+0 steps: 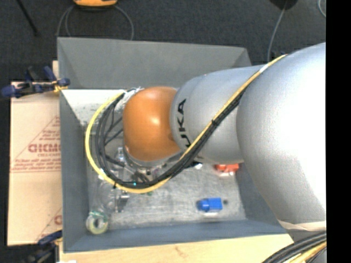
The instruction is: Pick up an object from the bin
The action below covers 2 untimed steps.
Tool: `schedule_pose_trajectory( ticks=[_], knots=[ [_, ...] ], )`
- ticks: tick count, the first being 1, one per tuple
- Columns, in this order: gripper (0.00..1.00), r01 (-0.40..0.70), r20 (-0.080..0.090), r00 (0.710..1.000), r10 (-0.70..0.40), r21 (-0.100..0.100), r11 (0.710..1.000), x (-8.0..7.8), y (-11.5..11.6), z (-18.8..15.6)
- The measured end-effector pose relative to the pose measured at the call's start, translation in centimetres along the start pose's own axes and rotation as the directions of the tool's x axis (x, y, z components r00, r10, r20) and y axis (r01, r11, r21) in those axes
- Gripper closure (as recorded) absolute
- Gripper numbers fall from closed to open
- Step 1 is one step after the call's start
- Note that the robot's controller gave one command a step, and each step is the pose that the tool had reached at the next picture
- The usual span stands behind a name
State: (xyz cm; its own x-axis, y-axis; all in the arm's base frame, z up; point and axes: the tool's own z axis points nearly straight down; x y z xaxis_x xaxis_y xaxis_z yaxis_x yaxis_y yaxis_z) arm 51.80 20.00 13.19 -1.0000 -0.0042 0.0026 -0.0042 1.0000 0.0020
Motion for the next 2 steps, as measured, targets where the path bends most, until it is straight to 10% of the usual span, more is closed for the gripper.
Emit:
schedule_pose_trajectory(
  ticks=[1,2],
  knots=[
    [0.00,0.116,0.009,0.993,-0.116,0.002,0.993,-4.4,-1.1,5.6],
    [0.00,0.281,0.010,0.960,-0.281,0.003,0.960,-5.0,-0.7,4.4]
  ],
)
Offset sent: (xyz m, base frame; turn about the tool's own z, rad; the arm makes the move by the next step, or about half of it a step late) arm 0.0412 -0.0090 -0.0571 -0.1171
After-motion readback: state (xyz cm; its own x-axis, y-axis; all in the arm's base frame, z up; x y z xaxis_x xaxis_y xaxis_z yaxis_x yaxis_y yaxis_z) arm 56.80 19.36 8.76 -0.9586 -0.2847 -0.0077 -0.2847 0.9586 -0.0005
